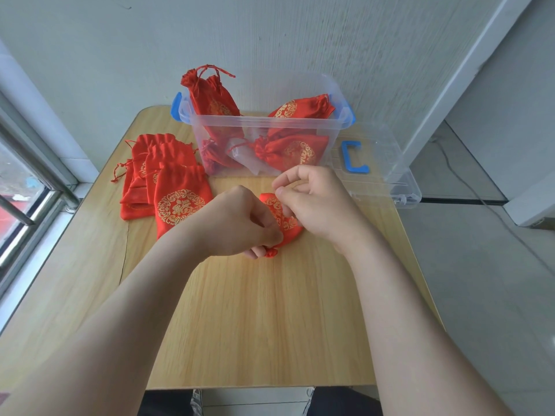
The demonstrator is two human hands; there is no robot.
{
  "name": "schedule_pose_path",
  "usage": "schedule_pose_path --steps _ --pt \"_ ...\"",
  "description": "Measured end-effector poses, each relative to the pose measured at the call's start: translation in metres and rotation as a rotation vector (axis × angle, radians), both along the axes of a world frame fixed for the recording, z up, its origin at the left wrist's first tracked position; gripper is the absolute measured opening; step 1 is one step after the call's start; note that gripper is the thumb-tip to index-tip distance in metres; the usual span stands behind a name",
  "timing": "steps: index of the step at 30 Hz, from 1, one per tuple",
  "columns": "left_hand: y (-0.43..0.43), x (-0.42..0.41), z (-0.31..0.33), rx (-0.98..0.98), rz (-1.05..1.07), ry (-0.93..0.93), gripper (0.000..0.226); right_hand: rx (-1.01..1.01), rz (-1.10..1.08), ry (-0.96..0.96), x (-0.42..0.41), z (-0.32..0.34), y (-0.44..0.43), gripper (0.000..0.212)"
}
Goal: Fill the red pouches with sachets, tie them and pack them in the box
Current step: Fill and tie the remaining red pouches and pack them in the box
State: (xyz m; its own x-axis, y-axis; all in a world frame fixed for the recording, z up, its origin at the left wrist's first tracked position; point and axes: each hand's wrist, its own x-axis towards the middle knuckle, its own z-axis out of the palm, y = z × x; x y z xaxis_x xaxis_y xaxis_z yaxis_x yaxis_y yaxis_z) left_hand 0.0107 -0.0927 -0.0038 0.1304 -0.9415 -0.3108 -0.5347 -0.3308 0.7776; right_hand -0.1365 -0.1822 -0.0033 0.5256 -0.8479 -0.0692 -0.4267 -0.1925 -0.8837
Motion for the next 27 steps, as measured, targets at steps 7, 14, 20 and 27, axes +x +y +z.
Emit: schedule_pose_path --steps 7,14,20,27 --pt "-0.005 -0.001 0.001 -0.005 0.075 0.015 0.013 0.094 -0.093 -0.181 -0.002 0.002 -0.001 0.009" --pt "-0.006 0.007 -0.001 0.015 0.280 0.172 0.011 -0.198 -0.097 0.008 -0.005 -0.007 -0.006 0.017" --pt "-0.007 0.008 -0.002 -0.011 0.356 0.202 0.013 -0.326 0.135 0.121 -0.001 -0.007 0.007 0.022" --pt "-0.007 0.010 -0.001 0.006 0.341 0.230 0.013 -0.396 0.197 0.141 0.000 -0.007 0.004 0.020"
